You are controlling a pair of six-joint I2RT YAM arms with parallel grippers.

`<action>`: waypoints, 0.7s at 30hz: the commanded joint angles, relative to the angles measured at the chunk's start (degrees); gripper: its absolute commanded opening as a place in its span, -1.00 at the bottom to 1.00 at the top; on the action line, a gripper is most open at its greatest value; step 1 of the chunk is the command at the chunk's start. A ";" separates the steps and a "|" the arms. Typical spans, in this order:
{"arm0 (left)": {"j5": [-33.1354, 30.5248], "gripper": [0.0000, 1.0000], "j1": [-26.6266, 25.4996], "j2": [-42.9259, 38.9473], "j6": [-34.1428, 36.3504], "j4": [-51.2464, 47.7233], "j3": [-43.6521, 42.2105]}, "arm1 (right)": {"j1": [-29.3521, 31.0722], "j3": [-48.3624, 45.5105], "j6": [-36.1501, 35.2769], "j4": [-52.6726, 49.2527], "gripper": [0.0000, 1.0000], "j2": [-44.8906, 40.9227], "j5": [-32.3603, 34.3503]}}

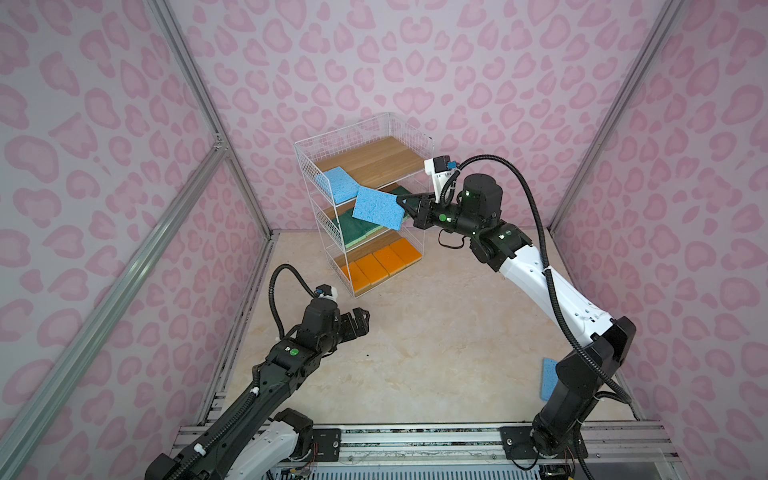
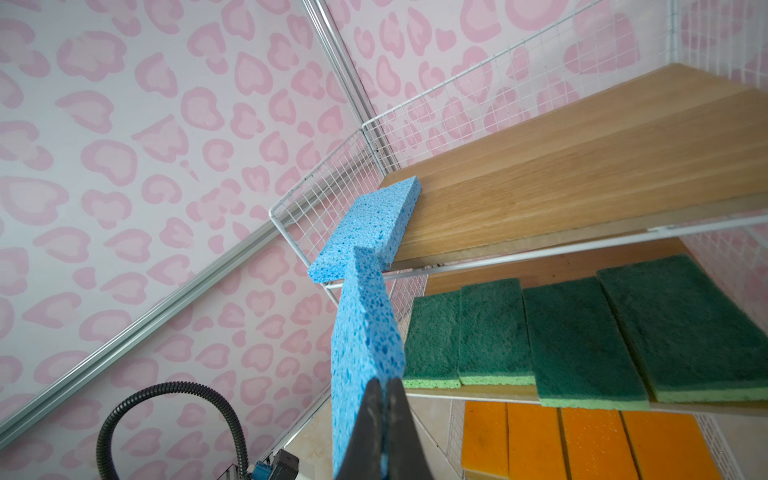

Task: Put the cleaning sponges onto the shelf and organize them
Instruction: 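Carry the blue sponge up to the top shelf with right gripper while left gripper withdraws, then lower the blue sponge onto the top shelf beside the other blue sponge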

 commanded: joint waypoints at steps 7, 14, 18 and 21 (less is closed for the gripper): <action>-0.19 0.95 0.14 0.41 -0.85 2.87 -0.98 | -2.14 0.23 1.42 1.97 -1.00 -2.69 0.52; -0.84 0.95 0.14 -0.16 -0.08 2.90 -0.65 | -3.05 12.38 1.76 2.88 -1.00 6.56 5.83; -0.93 0.95 0.11 -1.01 -0.39 2.83 -1.31 | -4.54 25.04 5.57 2.13 -1.00 16.22 5.78; -0.54 0.95 0.05 -1.25 -1.00 3.12 -2.30 | -5.31 37.22 8.61 0.73 -1.00 25.30 5.40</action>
